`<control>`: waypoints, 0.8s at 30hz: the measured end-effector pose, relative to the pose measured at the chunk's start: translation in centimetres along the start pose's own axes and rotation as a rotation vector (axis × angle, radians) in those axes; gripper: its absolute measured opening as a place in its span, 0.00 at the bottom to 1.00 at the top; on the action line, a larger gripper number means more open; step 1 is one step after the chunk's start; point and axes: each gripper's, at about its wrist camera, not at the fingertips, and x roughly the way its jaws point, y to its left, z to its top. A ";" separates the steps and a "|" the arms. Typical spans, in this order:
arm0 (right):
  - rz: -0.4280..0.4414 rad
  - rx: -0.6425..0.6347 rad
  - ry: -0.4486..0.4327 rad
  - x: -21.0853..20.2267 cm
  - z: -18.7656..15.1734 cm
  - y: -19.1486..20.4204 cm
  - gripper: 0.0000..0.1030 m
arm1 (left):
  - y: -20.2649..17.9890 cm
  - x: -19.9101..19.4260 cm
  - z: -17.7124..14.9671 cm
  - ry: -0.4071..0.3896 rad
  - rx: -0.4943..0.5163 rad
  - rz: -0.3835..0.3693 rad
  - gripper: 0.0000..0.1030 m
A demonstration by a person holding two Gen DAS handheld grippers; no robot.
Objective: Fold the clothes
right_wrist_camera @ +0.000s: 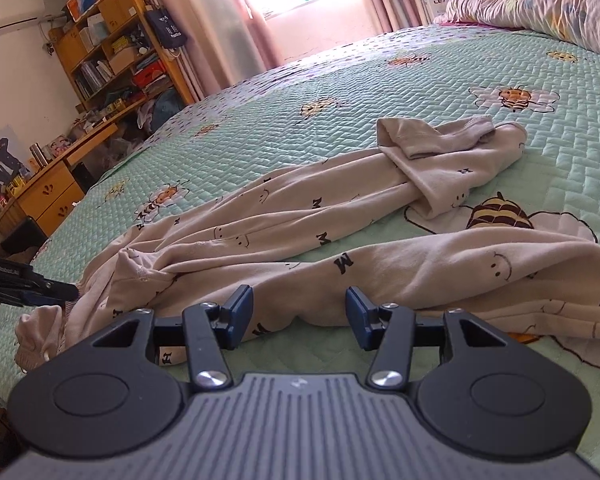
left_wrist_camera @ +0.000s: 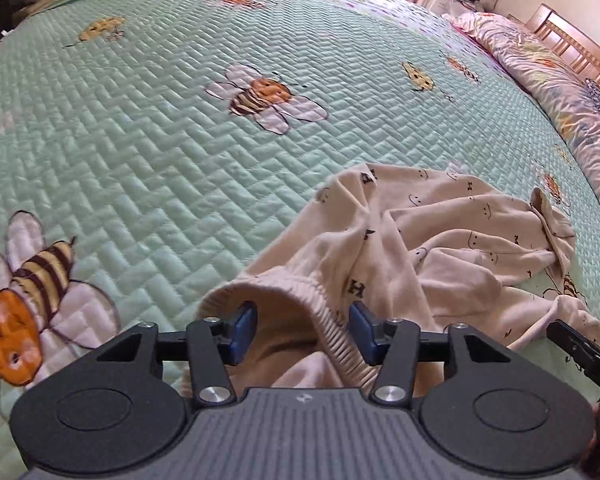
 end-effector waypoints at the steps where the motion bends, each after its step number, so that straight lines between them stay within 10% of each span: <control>1: 0.000 0.003 0.002 0.1 0.0 0.0 0.52 | -0.1 0.4 0.2 0.002 -0.001 0.010 0.44; 4: -0.005 -0.008 -0.005 0.3 -0.1 0.3 0.52 | -0.6 0.6 1.3 -0.034 0.002 0.048 0.05; 9: -0.024 -0.043 -0.020 0.2 0.0 0.7 0.52 | -2.1 -1.5 5.2 -0.215 0.070 0.206 0.05; 15: -0.028 -0.056 -0.049 1.1 2.3 1.5 0.52 | -0.7 -6.5 18.3 -0.451 0.033 0.421 0.05; 18: -0.016 -0.072 -0.095 1.4 3.9 2.3 0.52 | 1.8 -6.6 23.6 -0.440 0.031 0.553 0.08; 21: -0.008 -0.074 -0.119 1.9 4.7 2.7 0.52 | 6.3 -3.5 26.0 -0.266 -0.052 0.645 0.09; 24: -0.010 -0.078 -0.108 2.3 4.4 2.7 0.52 | 11.1 -0.9 24.3 -0.128 -0.176 0.596 0.12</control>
